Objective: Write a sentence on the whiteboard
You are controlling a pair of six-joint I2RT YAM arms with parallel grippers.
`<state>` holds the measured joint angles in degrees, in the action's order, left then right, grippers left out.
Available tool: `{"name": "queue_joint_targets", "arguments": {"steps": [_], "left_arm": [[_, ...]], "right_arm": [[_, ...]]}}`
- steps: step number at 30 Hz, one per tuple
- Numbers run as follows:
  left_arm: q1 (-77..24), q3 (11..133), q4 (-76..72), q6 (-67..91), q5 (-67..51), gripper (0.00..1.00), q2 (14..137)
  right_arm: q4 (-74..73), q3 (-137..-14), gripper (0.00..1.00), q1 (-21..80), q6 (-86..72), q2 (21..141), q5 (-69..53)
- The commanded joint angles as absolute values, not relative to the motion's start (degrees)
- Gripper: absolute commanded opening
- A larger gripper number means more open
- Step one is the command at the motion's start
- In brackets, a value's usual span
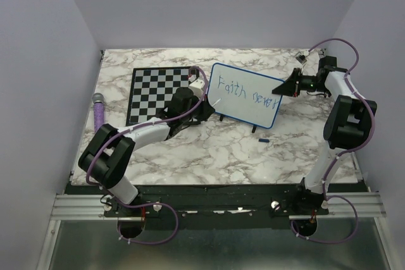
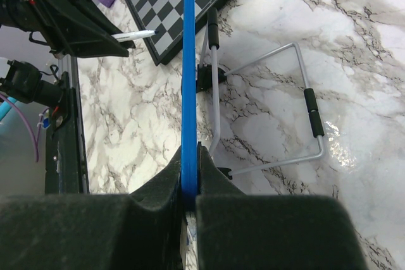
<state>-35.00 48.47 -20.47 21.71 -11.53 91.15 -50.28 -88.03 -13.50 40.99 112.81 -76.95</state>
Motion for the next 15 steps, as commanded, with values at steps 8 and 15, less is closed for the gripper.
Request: {"name": "queue_joint_targets", "arguments": {"steps": [8, 15], "left_arm": [[-35.33, 46.67, -23.82, 18.81, -11.95, 0.00, 90.97], [-35.33, 47.72, -24.34, 18.02, -12.39, 0.00, 92.28]], "right_arm": [[-50.62, -89.56, 0.01, -13.27, 43.15, 113.03, -75.41], [-50.54, -89.56, 0.00, -13.27, 43.07, 112.94, -75.58]]}}
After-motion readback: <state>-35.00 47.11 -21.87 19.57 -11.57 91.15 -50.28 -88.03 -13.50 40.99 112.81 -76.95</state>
